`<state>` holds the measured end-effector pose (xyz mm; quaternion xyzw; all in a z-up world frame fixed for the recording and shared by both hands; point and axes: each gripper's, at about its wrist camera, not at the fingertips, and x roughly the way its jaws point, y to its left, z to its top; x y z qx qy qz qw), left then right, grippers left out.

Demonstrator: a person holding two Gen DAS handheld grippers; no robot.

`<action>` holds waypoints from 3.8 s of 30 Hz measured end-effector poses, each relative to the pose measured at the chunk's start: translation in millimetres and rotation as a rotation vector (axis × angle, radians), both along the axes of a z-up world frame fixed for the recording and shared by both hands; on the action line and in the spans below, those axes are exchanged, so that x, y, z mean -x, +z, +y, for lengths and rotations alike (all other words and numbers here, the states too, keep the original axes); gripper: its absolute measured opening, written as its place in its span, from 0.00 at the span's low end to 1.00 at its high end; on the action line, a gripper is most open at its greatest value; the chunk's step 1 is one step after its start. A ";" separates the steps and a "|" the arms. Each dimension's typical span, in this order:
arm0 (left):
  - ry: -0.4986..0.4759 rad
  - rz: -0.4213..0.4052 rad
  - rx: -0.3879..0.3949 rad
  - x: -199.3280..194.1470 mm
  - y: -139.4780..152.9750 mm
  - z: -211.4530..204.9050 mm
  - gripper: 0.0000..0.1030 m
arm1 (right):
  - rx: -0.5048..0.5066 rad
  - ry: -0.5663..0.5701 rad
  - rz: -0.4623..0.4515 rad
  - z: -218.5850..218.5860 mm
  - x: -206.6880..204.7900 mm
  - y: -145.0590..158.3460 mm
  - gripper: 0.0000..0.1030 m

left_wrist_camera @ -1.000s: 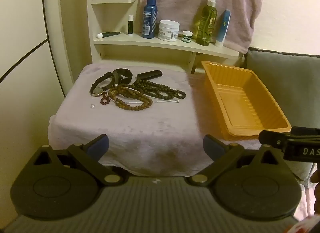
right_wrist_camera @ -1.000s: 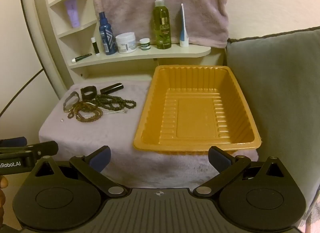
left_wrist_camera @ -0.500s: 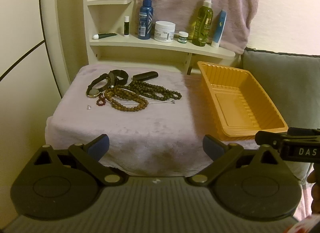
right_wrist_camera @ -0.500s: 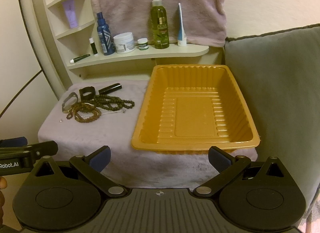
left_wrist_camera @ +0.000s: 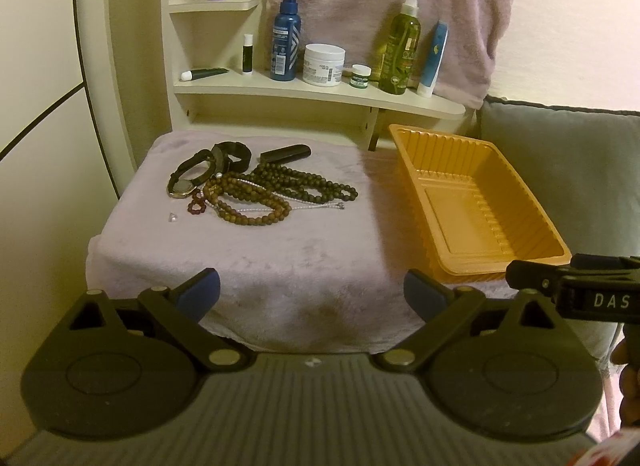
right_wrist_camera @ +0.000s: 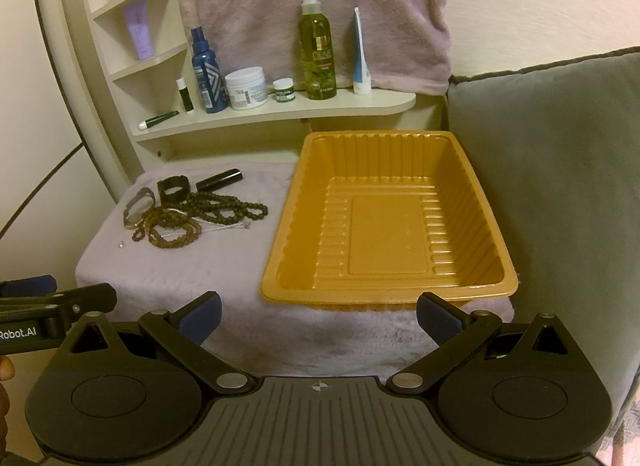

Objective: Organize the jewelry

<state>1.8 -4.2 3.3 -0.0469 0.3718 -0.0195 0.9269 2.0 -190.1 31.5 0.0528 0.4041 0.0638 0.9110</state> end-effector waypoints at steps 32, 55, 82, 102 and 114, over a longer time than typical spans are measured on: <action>-0.003 -0.002 0.000 -0.9 1.1 -1.5 0.94 | -0.004 -0.007 -0.003 -1.2 0.2 1.1 1.00; -0.013 -0.016 0.009 -4.2 1.2 -6.0 0.94 | -0.028 -0.048 -0.014 -18.4 -0.1 -4.2 1.00; -0.075 -0.108 0.032 -61.3 -28.5 -11.8 0.95 | -0.014 -0.296 -0.078 -133.2 -43.7 -63.6 0.56; -0.058 -0.038 0.109 -85.1 -40.7 -16.3 0.95 | -0.096 -0.272 -0.045 -135.2 -67.3 -90.3 0.15; -0.042 -0.047 0.101 -81.4 -42.5 -2.2 0.95 | -0.059 -0.266 -0.047 -125.5 -68.4 -77.7 0.06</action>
